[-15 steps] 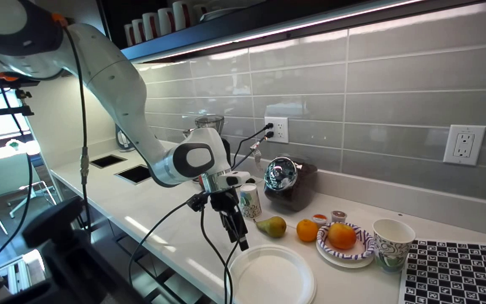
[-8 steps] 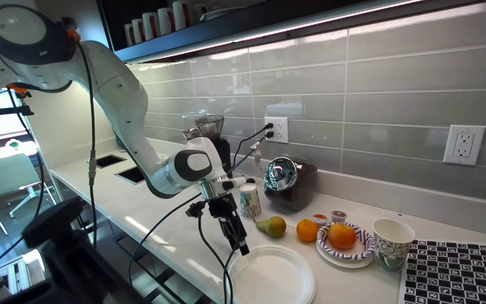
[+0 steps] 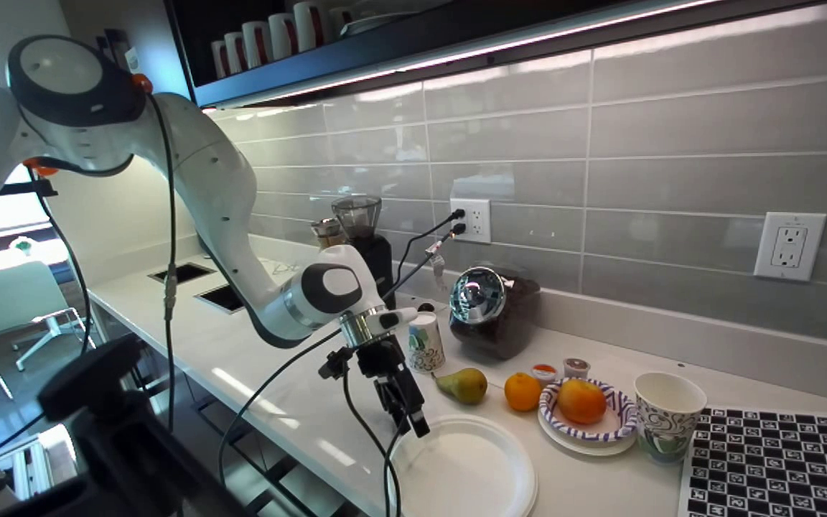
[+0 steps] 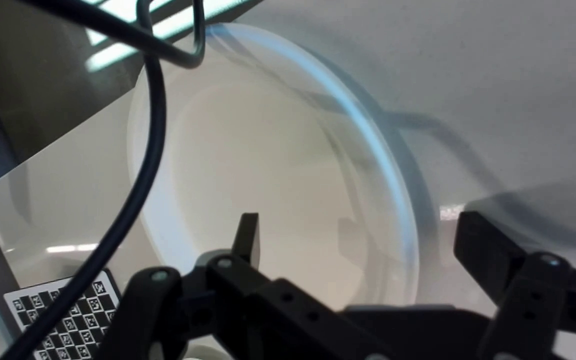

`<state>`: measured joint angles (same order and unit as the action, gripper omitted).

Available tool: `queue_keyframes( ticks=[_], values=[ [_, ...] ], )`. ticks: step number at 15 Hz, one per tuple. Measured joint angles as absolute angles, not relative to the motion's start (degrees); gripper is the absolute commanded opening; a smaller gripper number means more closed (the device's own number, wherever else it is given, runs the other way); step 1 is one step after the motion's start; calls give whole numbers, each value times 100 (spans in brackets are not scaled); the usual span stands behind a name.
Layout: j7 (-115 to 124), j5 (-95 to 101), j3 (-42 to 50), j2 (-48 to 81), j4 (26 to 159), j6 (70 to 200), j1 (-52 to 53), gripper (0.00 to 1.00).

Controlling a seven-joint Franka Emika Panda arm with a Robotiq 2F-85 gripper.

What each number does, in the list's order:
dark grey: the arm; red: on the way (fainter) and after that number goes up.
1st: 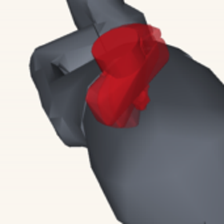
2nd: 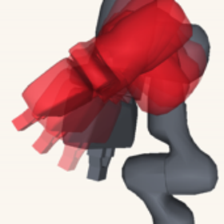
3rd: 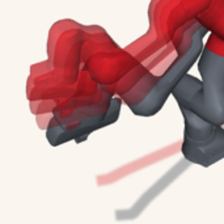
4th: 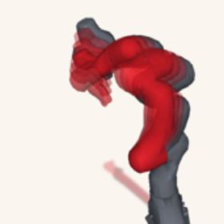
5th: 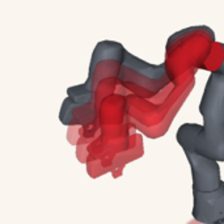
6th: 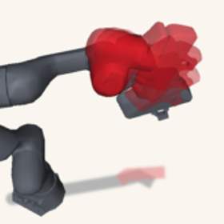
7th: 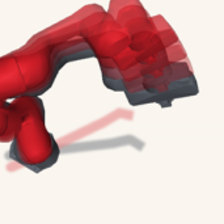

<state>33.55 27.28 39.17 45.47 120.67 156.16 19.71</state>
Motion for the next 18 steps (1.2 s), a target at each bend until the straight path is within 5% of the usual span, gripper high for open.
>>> queue_keyframes(
  ticks=[7,8,9,18],
  values=[
    [3276,2728,3996,4764,11864,15575,2032,100],
    [3246,2728,3996,4785,11832,15544,2034,93],
    [3208,2728,3996,4803,11804,15510,2035,74],
    [2973,2727,3935,5004,11580,15439,2012,10]
  ],
)
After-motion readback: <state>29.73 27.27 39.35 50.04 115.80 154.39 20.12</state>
